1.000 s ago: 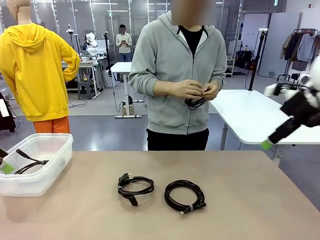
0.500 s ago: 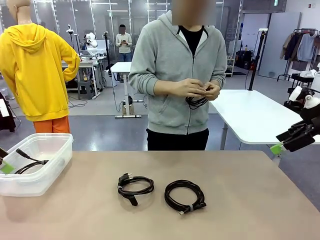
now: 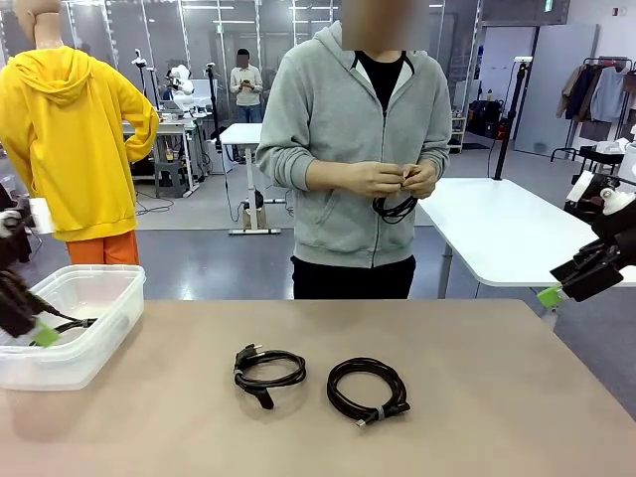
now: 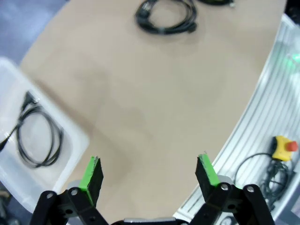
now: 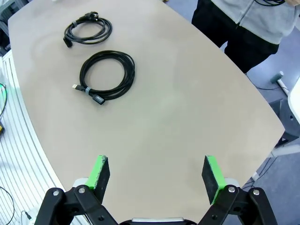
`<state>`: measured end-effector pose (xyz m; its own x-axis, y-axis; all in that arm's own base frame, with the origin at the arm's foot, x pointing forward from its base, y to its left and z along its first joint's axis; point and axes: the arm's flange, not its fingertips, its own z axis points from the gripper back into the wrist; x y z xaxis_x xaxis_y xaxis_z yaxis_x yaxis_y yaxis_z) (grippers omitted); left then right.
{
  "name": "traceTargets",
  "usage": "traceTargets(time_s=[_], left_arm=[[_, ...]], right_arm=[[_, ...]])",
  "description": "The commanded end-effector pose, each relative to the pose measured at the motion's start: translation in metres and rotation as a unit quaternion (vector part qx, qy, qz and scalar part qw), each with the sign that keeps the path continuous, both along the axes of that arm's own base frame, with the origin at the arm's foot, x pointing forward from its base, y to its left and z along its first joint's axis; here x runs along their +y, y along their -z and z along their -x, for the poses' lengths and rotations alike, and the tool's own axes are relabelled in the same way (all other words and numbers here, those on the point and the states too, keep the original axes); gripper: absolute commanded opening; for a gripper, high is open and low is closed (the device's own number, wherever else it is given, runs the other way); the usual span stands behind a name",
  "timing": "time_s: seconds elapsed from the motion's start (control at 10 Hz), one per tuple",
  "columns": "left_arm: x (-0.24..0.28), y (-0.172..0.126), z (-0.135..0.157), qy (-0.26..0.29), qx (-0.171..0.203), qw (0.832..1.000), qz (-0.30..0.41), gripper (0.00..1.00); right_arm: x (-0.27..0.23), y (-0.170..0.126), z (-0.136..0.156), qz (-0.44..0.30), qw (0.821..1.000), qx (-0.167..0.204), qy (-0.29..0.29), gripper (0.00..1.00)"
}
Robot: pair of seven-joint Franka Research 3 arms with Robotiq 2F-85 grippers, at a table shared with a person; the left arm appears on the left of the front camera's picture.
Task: Organize and store the cables.
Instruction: Place the Power Cable into the Organizing box.
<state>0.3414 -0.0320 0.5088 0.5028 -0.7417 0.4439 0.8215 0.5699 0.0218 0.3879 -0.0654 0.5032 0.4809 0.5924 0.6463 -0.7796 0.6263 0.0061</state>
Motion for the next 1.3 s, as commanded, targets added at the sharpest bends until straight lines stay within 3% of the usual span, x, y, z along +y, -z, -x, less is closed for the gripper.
traceTargets(time_s=[0.0, 0.4, 0.8, 0.9, 1.0, 1.1, 1.2], left_arm=[[-0.059, 0.004, -0.031, -0.007, 0.044, 0.999, 0.008, 1.00], [-0.180, 0.020, -0.071, -0.057, 0.043, 0.996, -0.050, 1.00], [-0.233, 0.041, -0.117, -0.101, 0.094, 0.988, -0.073, 1.00], [-0.237, 0.045, -0.126, -0.128, 0.108, 0.983, -0.074, 1.00], [-0.241, 0.048, -0.136, -0.197, 0.117, 0.972, -0.057, 1.00], [-0.246, 0.052, -0.142, -0.249, 0.142, 0.957, -0.049, 1.00], [-0.251, 0.057, -0.149, -0.323, 0.166, 0.930, -0.051, 1.00]], right_arm=[[0.001, -0.004, -0.001, -0.004, 1.000, 0.011, 0.010, 1.00], [0.001, -0.004, -0.001, -0.004, 1.000, 0.011, 0.010, 1.00], [0.001, -0.004, -0.001, -0.004, 1.000, 0.011, 0.010, 1.00], [0.001, -0.004, -0.001, -0.004, 1.000, 0.011, 0.010, 1.00], [0.001, -0.004, -0.001, -0.004, 1.000, 0.011, 0.010, 1.00], [0.001, -0.004, -0.001, -0.004, 1.000, 0.011, 0.010, 1.00], [0.001, -0.004, -0.001, -0.004, 1.000, 0.011, 0.010, 1.00]])
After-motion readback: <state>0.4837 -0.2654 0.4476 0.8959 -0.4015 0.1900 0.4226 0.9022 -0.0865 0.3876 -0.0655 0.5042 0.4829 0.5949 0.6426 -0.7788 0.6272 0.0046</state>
